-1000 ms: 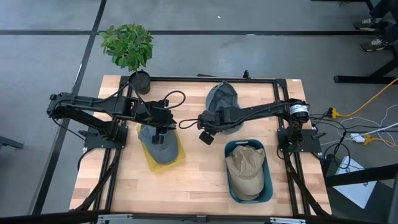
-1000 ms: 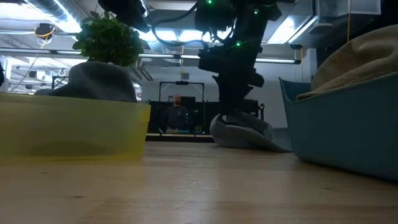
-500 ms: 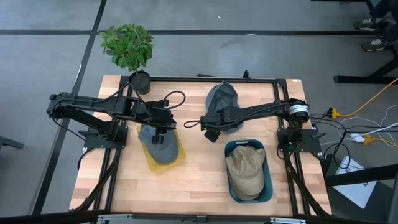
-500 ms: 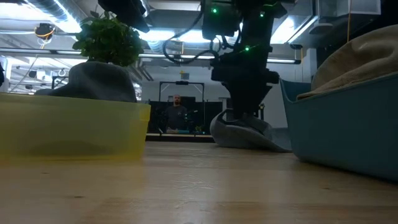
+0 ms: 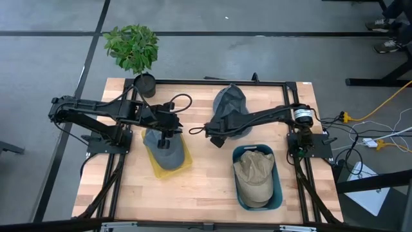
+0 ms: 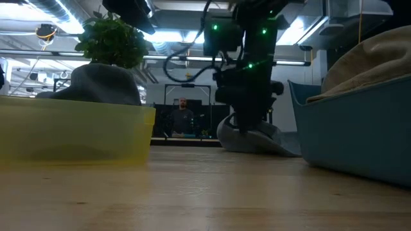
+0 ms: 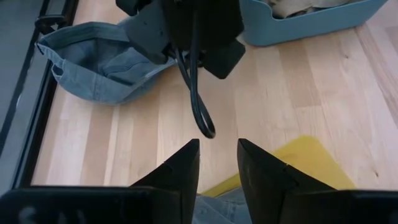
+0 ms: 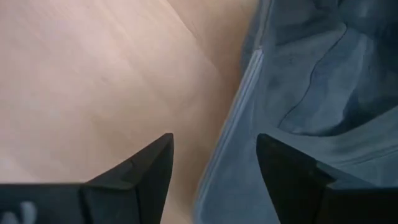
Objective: Pick & Place hat
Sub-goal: Put the gray cap into the blue bin
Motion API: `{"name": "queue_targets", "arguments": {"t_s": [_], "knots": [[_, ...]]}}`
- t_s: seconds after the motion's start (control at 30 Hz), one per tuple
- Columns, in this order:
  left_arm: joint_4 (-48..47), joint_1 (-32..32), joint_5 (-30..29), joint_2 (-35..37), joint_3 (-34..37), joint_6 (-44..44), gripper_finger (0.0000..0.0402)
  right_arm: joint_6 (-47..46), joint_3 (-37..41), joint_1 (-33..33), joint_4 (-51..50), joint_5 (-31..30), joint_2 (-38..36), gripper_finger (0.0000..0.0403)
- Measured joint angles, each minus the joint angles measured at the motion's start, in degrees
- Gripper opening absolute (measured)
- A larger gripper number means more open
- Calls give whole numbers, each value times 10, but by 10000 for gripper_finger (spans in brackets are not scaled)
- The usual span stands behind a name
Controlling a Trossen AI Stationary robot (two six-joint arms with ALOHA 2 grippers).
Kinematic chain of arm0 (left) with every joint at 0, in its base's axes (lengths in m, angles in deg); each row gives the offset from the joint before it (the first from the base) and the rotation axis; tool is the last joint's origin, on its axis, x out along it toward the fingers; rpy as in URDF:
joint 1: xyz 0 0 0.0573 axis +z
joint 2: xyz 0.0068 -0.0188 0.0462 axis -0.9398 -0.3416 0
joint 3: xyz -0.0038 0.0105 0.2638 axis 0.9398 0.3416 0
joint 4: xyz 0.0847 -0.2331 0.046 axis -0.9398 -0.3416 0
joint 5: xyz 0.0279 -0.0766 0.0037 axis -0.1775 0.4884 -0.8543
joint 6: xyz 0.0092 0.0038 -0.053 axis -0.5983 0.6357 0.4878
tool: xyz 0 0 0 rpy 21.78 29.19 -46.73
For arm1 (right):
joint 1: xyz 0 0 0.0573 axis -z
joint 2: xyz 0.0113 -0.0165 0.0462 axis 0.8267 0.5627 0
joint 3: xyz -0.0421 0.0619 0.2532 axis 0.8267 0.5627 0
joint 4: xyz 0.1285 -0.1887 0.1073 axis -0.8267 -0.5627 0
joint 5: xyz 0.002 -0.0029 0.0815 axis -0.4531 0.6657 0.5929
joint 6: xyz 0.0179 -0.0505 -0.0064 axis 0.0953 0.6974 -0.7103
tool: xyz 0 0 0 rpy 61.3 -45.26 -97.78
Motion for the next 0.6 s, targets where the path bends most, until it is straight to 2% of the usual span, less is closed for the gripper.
{"name": "queue_targets", "arguments": {"t_s": [0.17,0.37,0.47,0.6], "knots": [[0,0,0,0,0,0,103,6,0,3,1,-41,21,225],[0,0,0,0,0,0,106,5,0,10,-3,-43,37,217],[0,0,0,0,0,1,106,3,0,10,-9,-43,41,182],[0,0,0,0,0,1,103,-4,0,10,-16,-43,41,93]]}}
